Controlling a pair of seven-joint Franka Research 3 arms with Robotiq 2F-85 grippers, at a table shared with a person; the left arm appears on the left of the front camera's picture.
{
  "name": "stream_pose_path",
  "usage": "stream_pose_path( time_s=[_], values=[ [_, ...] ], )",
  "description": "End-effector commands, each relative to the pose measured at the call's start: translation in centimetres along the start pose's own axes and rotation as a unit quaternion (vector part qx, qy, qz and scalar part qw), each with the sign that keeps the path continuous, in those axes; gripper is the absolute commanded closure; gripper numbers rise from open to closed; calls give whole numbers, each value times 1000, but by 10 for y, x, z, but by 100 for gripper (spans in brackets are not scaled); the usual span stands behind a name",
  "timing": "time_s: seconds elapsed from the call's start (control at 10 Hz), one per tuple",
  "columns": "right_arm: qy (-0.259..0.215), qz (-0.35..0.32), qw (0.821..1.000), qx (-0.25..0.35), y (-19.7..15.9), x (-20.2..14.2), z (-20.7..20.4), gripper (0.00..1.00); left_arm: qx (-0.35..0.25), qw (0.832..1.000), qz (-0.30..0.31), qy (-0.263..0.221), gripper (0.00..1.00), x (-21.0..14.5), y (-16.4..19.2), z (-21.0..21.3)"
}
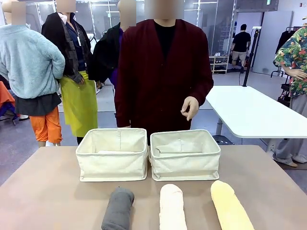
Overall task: Divide the towels into two baskets.
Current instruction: Pick up one hotel-folded towel from the bottom of the table and place it in the Fabric basket indicated by the person.
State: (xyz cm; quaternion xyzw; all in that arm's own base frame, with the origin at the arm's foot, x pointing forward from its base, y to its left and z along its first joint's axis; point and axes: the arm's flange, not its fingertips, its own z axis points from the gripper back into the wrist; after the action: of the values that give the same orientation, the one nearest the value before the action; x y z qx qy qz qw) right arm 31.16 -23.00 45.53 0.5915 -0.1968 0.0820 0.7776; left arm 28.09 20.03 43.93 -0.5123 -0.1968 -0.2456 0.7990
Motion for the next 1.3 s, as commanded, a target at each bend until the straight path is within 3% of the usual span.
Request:
stream_pose_path(
  time_s=[0.0, 0.5, 0.9, 1.2],
  values=[
    [-4, 10, 1000, 4, 2, -2, 0, 0, -4, 1000, -6, -3, 0, -3, -2, 1],
    [0, 0, 1000, 0, 0, 0, 0, 0, -4, 1000, -6, -3, 0, -3, -2, 1],
    [133, -13, 979, -154, 35, 20, -107, 0, -4, 1000, -6, -3, 0, -3, -2, 1],
    [182, -37, 957, -224, 43, 12, -184, 0, -4, 1000, -6, -3, 0, -3, -2, 1]
  ],
)
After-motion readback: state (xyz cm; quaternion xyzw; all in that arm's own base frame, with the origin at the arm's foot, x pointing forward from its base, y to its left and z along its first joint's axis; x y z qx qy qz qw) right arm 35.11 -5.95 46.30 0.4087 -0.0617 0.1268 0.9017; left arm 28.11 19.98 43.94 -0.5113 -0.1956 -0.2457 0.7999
